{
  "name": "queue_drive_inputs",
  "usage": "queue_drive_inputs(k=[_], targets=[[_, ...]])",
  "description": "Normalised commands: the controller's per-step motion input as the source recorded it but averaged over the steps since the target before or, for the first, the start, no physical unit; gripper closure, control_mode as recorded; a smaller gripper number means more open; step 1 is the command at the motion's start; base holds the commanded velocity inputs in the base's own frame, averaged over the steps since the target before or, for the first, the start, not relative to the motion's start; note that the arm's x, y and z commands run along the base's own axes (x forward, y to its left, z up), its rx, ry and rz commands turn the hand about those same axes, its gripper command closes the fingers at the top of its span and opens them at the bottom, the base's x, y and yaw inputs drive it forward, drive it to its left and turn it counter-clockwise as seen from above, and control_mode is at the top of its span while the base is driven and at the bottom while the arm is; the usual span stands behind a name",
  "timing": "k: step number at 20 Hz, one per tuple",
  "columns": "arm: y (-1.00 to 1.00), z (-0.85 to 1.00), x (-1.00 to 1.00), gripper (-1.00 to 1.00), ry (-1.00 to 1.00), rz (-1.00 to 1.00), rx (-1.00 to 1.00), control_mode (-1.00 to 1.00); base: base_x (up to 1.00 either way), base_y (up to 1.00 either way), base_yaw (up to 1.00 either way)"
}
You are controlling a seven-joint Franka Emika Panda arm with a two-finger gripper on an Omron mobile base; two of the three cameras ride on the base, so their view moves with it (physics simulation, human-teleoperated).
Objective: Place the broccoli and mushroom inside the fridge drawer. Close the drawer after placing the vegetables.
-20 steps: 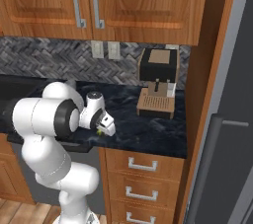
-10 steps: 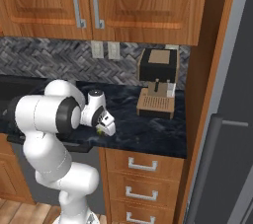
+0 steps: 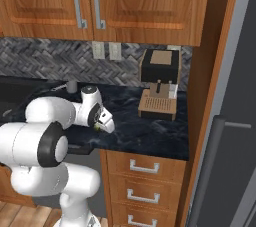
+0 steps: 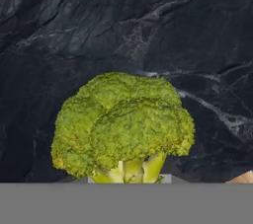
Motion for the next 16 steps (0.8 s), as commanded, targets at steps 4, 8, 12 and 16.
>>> queue_drive_inputs(k=[4, 8, 12, 16], targets=[[0.00, 0.99, -0.70, 1.00, -0.19, 0.00, -0.03, -1.00, 0.00, 0.00, 0.00], [0.02, 0.98, -0.76, 1.00, -0.07, 0.00, 0.00, -1.00, 0.00, 0.00, 0.00], [0.07, 0.89, -0.79, 1.00, 0.00, 0.00, 0.00, -1.00, 0.00, 0.00, 0.00], [0.11, 0.64, -0.97, 1.00, 0.00, 0.00, 0.00, -1.00, 0.00, 0.00, 0.00]])
